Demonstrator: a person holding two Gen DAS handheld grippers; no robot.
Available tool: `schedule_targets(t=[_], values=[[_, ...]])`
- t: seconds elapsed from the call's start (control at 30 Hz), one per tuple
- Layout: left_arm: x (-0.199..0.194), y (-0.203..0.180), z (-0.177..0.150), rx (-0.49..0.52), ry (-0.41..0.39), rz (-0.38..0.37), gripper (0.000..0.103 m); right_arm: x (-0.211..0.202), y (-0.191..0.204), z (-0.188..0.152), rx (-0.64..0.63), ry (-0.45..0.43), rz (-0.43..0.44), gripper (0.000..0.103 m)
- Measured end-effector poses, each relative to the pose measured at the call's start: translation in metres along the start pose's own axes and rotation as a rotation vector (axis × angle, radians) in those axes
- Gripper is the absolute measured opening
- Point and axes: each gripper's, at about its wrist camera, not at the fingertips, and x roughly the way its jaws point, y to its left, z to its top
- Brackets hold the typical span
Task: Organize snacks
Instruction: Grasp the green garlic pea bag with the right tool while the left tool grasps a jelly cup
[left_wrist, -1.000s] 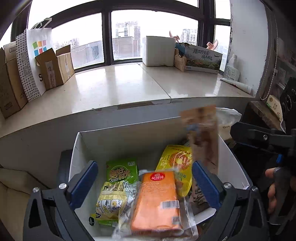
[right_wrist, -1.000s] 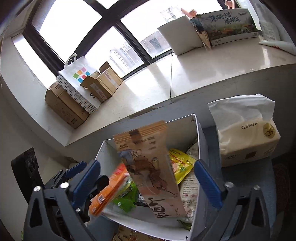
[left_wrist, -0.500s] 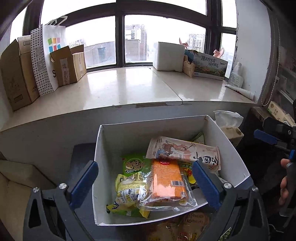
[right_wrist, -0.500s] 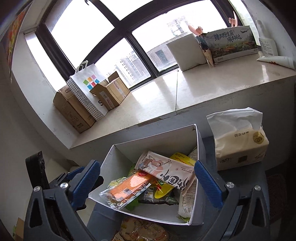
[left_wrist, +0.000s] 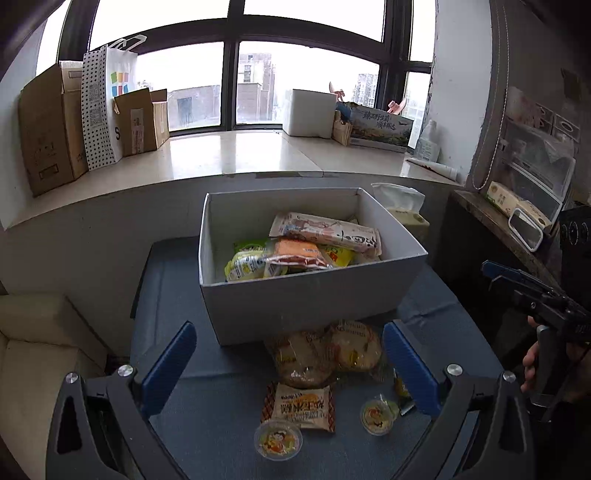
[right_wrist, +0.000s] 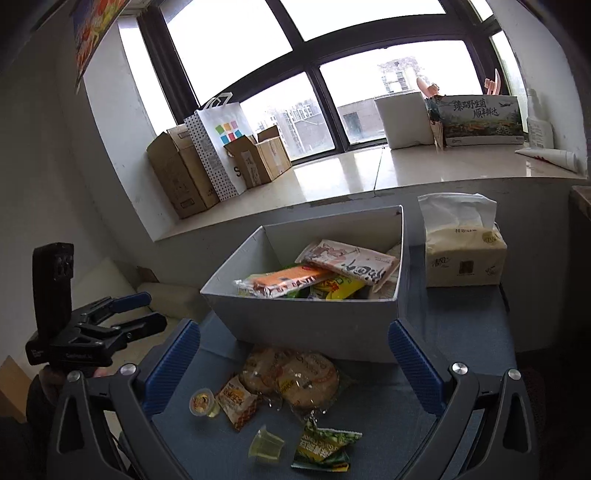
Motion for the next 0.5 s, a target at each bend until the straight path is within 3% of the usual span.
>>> schedule_targets(t=[0.17,0.27,0.5], values=[[-0.012,-0.004,-0.052,-0.058,0.037,-0.067,0.103,0.019,0.007,-0.063,-0.020,0.176,-0.142,0.103],[-0.013,-0.007,-0.071,-0.063,0.069,-0.045,0.103,0.029,0.006,-0.090,-0.036,0.224,-0.197,0.103],[-0.011,0.005,-0.089,-0.099,0.097,-0.031,0.103,0.051,0.002,-0.107,-0.035,0.274,-0.268,0.103]])
